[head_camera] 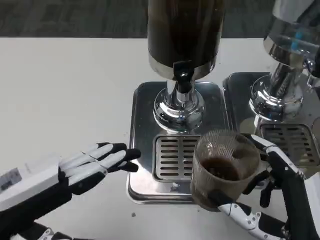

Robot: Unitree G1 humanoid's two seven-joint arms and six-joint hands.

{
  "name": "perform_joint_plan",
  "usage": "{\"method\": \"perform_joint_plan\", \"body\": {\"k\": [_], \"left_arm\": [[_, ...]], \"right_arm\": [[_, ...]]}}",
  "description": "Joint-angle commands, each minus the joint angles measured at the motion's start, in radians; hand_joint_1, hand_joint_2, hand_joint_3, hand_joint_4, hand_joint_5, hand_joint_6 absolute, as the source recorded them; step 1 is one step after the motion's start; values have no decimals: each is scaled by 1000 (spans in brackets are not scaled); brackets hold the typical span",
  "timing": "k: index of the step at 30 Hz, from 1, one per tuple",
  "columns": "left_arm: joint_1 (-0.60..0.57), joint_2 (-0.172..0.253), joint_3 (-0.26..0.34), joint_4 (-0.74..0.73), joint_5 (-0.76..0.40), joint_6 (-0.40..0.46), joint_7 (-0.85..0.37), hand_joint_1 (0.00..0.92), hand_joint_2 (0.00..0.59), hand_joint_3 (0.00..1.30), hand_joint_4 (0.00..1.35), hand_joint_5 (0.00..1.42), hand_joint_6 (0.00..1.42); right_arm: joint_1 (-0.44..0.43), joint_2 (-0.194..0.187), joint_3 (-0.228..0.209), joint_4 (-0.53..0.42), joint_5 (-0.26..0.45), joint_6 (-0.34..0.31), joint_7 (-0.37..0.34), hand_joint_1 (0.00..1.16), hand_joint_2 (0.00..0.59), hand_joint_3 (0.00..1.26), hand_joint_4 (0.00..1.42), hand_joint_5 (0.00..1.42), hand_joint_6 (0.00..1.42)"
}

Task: Grasp the cup under the faucet to collect the drink, then remove the cup.

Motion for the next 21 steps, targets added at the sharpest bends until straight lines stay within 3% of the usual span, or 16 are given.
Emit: {"method": "perform_joint_plan", "body": {"k": [1, 21], "left_arm": [[16, 20, 4, -20, -28, 7, 0, 0, 129, 0, 0, 0, 0], [15, 26, -2, -12, -32, 8, -5, 0, 129, 0, 0, 0, 0]], "right_arm": [[7, 9, -8, -44, 19, -44, 1, 680, 228, 631, 742, 899, 1210], [29, 14, -19, -53, 22, -54, 15, 680, 228, 632, 751, 911, 1226]]}}
